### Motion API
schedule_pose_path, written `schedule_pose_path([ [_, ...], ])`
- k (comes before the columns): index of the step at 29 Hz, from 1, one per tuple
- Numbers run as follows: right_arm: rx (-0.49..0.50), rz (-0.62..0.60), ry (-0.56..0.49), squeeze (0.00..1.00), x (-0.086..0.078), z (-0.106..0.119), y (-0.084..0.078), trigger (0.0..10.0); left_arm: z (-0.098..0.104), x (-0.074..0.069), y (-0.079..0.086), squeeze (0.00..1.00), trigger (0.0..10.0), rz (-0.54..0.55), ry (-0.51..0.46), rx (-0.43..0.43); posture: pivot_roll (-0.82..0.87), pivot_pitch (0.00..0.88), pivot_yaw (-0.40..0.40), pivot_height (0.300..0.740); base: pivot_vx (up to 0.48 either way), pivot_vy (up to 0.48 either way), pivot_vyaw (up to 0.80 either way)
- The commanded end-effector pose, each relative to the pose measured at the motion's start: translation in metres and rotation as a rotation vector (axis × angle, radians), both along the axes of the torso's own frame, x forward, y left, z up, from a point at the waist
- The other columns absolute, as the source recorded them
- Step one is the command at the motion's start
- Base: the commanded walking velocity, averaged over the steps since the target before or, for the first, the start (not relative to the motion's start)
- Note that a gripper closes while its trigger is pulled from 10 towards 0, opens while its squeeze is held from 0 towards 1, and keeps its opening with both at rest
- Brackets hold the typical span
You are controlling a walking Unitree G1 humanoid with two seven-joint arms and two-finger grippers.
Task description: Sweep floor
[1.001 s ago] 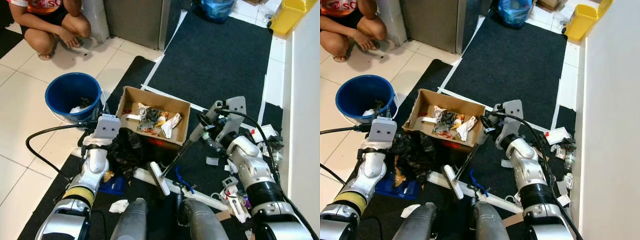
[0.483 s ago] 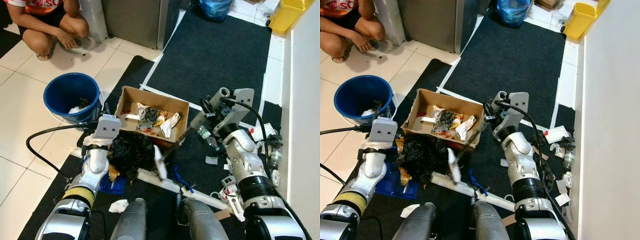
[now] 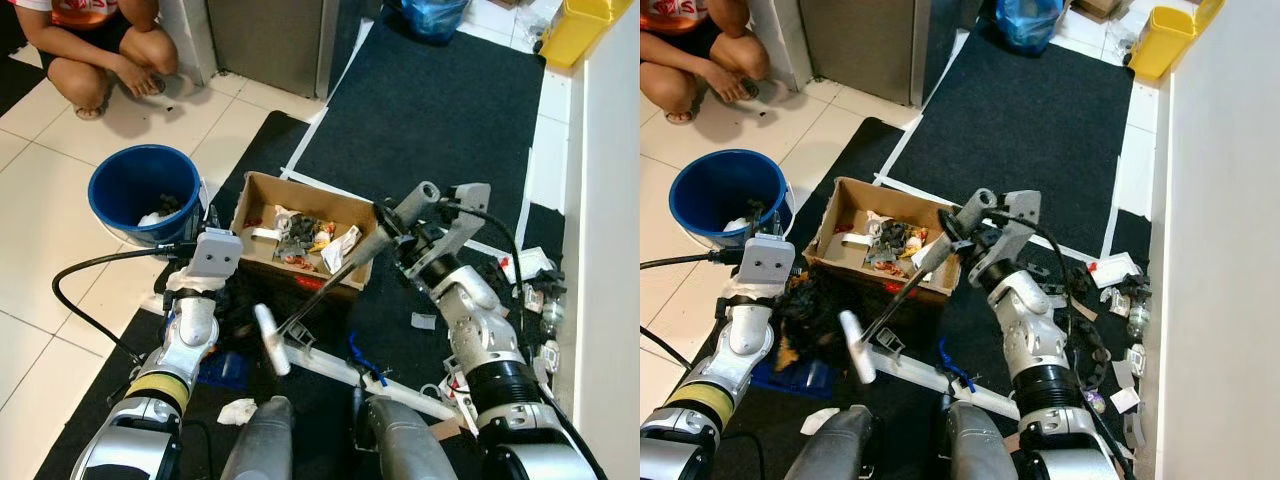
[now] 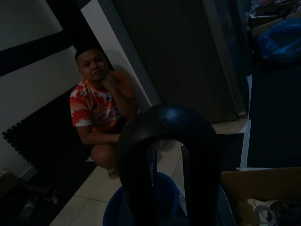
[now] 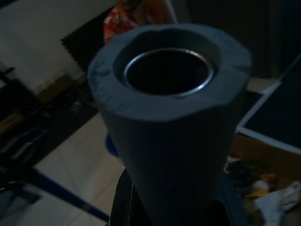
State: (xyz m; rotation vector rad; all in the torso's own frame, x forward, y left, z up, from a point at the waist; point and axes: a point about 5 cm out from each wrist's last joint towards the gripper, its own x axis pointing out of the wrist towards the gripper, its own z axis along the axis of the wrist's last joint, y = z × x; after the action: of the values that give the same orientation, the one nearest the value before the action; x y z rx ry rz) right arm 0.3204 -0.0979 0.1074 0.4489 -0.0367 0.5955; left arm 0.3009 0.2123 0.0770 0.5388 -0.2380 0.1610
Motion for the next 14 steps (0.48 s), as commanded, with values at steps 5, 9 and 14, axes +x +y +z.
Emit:
schedule_pose_path([
  [5,0.073,0.019,0.035,0.0,-0.007,-0.005,0.006,10.0,0.004,0.003,-0.001,0.0,10.0,-0.012,-0.013,0.039,0.1,0.16,-0.108,0.74,0.0,0.0,0.0],
  [9,0.033,-0.01,0.053,0.0,-0.008,-0.012,0.011,10.0,0.013,0.008,-0.005,0.0,10.0,-0.03,-0.056,0.008,0.11,0.157,-0.11,0.74,0.0,0.0,0.0],
  [14,-0.01,-0.059,0.046,0.0,-0.005,-0.013,0.007,10.0,0.036,0.017,-0.027,0.0,10.0,-0.121,-0.158,-0.059,0.12,0.147,-0.107,0.74,0.0,0.0,0.0],
])
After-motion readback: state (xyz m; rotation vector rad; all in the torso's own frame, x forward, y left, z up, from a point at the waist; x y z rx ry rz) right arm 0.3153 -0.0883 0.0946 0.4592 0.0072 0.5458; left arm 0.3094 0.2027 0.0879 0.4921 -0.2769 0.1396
